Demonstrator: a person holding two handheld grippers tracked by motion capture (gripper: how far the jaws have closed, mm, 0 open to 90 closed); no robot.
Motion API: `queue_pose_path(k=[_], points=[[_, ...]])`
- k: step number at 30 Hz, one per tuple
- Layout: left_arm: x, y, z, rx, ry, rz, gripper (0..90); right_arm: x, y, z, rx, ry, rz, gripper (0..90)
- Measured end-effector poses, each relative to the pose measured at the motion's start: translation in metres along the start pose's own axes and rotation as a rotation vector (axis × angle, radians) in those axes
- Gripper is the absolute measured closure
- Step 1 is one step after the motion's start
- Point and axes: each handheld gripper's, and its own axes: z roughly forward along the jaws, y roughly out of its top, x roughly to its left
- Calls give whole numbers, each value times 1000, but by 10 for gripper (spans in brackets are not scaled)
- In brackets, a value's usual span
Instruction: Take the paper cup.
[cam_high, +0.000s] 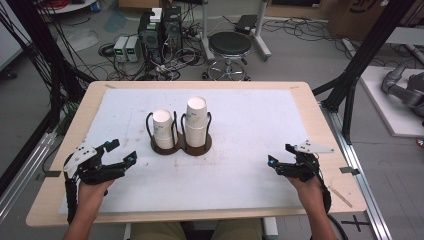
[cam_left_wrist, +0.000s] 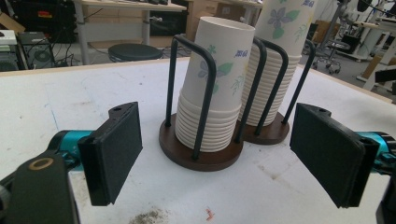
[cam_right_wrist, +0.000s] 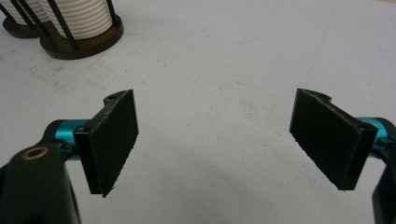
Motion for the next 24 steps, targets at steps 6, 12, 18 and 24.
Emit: queue_pose_path(k=[6,12,18,24], points=[[2,-1,1,1,-2,-18,167,-2,1,-2,-27,2,-3,158],[3,1,0,-2,-12,-15,167,-1,0,-3,-26,29,0,159],[2,13,6,0,-58,-1,167,4,-3,-7,-7,46,-7,158],[2,37,25,-21,-90,21,168,4,0,-11,-5,33,5,158]])
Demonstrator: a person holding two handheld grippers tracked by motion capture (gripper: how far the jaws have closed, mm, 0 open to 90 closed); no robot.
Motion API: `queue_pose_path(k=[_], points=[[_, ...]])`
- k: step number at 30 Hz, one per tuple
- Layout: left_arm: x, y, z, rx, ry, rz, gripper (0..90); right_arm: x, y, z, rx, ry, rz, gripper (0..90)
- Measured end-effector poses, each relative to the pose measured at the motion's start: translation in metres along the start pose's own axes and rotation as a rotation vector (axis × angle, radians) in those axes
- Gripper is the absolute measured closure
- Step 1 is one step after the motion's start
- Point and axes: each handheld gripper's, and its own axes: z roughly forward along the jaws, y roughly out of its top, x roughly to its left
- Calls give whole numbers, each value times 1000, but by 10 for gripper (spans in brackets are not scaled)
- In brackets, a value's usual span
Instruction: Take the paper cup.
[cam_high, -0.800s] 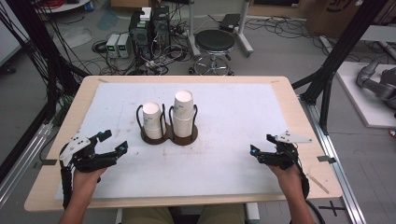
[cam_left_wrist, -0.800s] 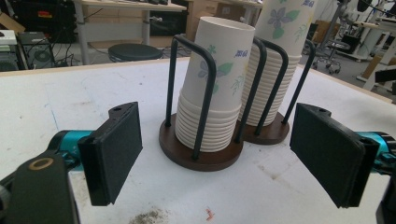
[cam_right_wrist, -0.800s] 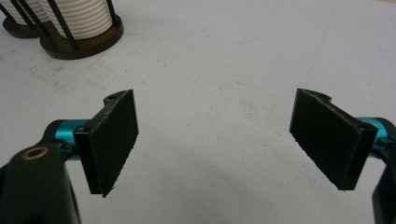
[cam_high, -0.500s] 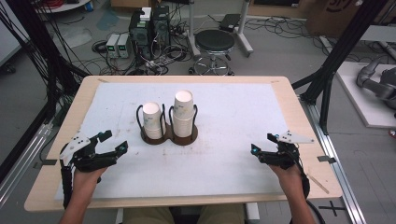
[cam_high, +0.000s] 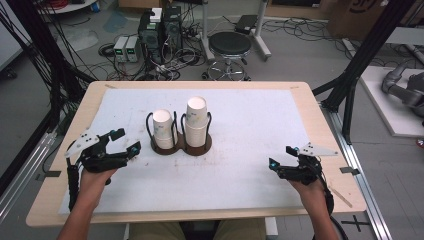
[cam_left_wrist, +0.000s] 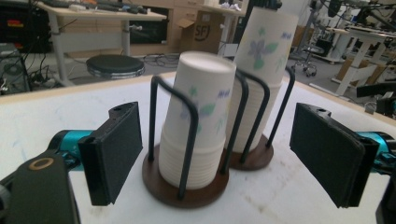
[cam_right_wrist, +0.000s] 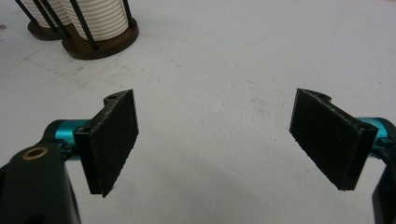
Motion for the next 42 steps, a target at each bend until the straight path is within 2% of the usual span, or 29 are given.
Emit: queue_pose_path(k=[3,7,11,13,22,29,33,37,42], points=[[-1,11,13,10,-13,12,169,1,1,2,6,5,0,159],[-2,25,29,48,-24,50,168,2,2,7,24,15,-11,159],[3,35,49,87,-25,36,168,3,2,7,24,20,-16,159],[5,38,59,105,-22,27,171,3,2,6,25,21,-18,158],[5,40,87,181,-26,46,194,3,1,5,31,20,-22,159],[7,36,97,233,18,57,233,3,0,6,33,20,-29,159],[5,34,99,241,8,78,304,3,0,7,38,22,-25,159],[4,32,102,263,4,90,332,4,0,7,39,22,-25,159],[5,32,102,265,7,84,338,3,0,7,40,22,-26,159]])
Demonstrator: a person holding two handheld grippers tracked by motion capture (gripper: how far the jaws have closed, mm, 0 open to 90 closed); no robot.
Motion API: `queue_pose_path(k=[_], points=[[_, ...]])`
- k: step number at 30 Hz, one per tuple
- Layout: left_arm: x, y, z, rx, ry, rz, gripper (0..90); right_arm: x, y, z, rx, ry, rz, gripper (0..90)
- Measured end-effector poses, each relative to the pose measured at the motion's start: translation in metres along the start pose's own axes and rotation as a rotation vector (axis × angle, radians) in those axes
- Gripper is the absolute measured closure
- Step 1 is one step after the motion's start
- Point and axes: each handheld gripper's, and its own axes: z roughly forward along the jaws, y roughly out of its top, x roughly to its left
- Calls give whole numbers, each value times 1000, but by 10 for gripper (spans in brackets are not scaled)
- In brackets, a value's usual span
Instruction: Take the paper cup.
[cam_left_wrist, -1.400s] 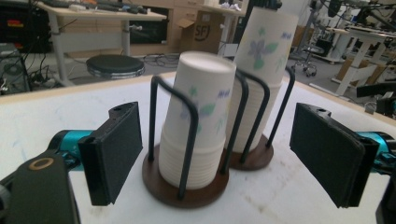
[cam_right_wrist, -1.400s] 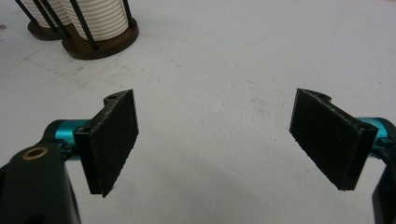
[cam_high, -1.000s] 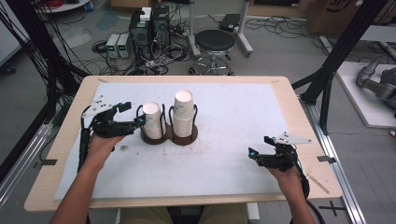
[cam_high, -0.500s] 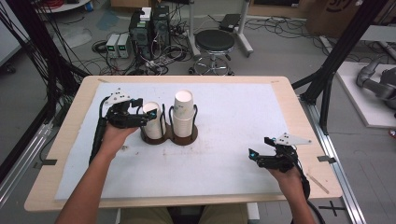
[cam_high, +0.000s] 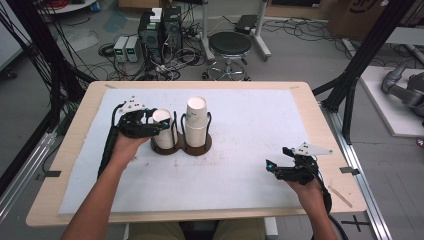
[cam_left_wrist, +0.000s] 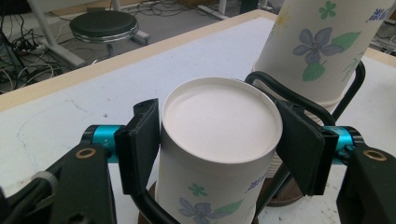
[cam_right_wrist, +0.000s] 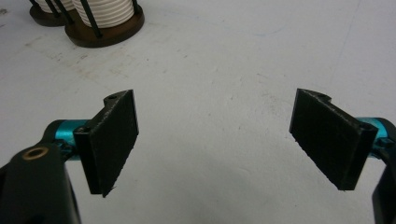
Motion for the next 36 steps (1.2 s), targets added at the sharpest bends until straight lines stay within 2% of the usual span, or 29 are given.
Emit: queue_pose_path(k=[7,18,23,25,31,36], points=[[1,1,-1,-4,-3,-4,342,0,0,1,9,4,1,159],[0,18,-12,-61,-9,-2,347,1,0,4,21,15,-1,159],[2,33,-27,-126,-16,-32,356,1,-1,3,15,18,6,159],[3,36,-30,-139,-18,-36,357,1,-1,3,15,18,5,159],[2,52,-50,-195,-44,-43,363,1,0,3,6,15,9,159],[-1,60,-67,-216,-60,-32,365,1,1,2,0,14,12,159]])
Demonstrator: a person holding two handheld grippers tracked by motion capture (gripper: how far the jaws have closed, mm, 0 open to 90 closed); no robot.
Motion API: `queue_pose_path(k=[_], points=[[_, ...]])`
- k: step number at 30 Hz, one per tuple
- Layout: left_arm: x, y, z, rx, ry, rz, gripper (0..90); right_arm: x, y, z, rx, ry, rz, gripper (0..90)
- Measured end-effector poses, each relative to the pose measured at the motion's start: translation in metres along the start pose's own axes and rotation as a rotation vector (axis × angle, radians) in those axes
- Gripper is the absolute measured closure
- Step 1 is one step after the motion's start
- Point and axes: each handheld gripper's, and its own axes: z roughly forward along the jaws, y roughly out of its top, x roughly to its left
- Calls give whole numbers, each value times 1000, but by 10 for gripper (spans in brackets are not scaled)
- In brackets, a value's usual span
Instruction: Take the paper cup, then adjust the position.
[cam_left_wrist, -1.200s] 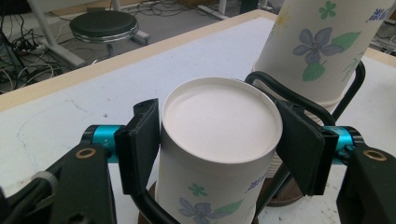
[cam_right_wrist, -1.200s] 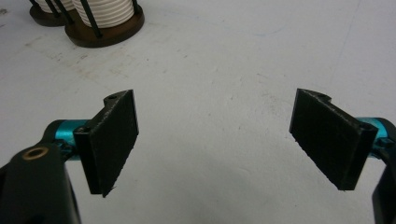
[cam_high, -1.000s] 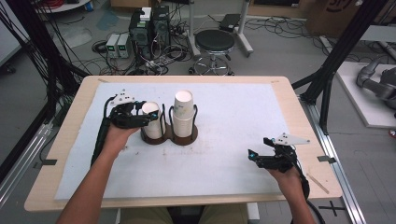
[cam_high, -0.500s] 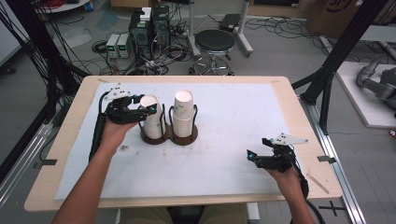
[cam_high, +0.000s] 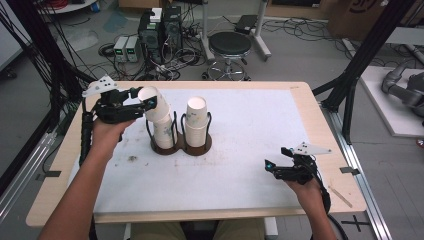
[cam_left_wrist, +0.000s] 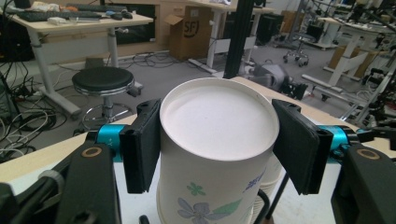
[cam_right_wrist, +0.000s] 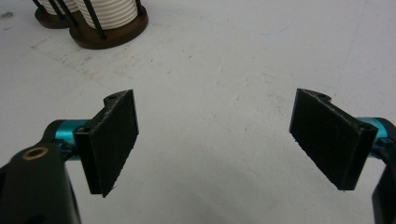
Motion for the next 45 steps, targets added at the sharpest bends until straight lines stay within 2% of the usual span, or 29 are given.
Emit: queue_pose_path(k=[4,9,11,18,26,27,30,33,34,36,37,38,42,44,45], points=[[-5,-1,-13,-19,-29,3,365,2,2,-2,-18,3,0,159],[-12,-12,-25,-23,-47,-3,365,4,3,0,-17,7,-4,158],[-14,-16,-27,-29,-58,-12,365,5,5,1,-14,10,-6,158],[-27,-28,-26,-20,-109,2,364,8,6,-1,-34,29,-17,159],[-46,-40,-19,-9,-187,19,364,16,11,4,-46,88,-33,159],[-49,-41,-17,-4,-196,24,364,19,13,6,-46,108,-46,158],[-60,-46,-12,7,-223,43,364,22,15,6,-50,123,-53,158],[-68,-52,-4,20,-254,48,364,30,18,8,-66,173,-65,159],[-71,-54,-2,23,-261,43,364,30,18,8,-66,173,-65,159],[-75,-57,3,31,-277,44,364,35,19,9,-71,207,-83,158],[-76,-59,5,36,-283,47,364,35,19,9,-71,207,-83,158],[-79,-61,8,38,-290,47,364,37,20,10,-75,230,-80,158],[-86,-65,17,47,-318,49,364,42,21,10,-81,263,-92,159],[-90,-66,21,53,-332,55,364,48,23,11,-99,301,-107,159],[-92,-67,23,54,-336,57,364,48,23,11,-99,301,-107,159]])
